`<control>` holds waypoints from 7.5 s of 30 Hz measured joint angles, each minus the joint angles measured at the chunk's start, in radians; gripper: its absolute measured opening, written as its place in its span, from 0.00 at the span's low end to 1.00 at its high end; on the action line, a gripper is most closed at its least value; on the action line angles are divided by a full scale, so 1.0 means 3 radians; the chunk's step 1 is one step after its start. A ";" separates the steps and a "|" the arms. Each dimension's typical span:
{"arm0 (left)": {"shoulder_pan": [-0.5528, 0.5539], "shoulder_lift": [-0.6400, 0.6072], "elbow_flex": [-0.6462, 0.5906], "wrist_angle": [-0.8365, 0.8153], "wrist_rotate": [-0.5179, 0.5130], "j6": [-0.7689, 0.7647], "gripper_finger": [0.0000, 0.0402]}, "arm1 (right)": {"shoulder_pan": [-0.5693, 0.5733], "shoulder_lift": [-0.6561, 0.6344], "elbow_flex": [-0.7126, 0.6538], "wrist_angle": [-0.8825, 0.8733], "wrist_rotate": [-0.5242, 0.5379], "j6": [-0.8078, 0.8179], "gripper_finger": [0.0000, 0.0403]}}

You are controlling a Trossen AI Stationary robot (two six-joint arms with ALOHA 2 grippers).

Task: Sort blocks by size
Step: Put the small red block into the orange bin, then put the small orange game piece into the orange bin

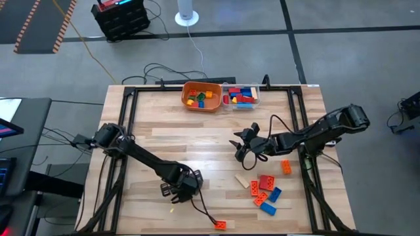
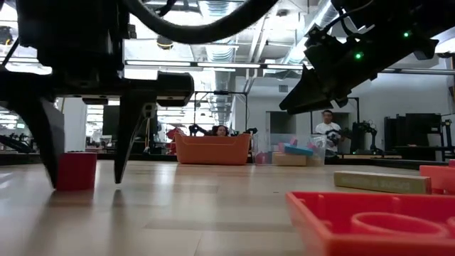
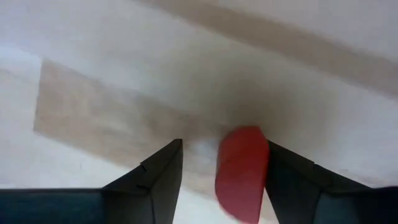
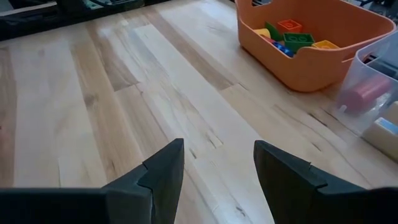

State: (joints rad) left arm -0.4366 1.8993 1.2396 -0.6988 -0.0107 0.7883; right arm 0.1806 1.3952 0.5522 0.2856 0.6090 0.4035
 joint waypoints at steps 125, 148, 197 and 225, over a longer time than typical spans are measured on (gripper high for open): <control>0.1678 -0.2392 -0.0698 0.0136 -0.1209 -0.2448 0.53 | 0.1640 0.2401 0.2843 -0.1138 -0.2047 0.0512 0.49; 0.1678 -0.2392 -0.0696 0.0091 -0.1227 -0.2490 0.53 | 0.0958 0.2272 0.2843 -0.2588 -0.1281 -0.0396 0.48; 0.1053 -0.0528 -0.0872 0.2679 -0.0318 -0.2012 0.53 | -0.0384 0.0083 -0.0348 0.0740 -0.0613 -0.0832 0.52; 0.1157 0.0162 -0.0101 0.1827 0.0046 -0.1772 0.53 | -0.0323 0.0081 -0.0348 0.0722 -0.0612 -0.0782 0.52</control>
State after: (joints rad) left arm -0.0895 1.9478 1.2093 -0.1507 0.0032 0.2568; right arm 0.0837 1.4197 0.4477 0.5022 0.4255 0.1688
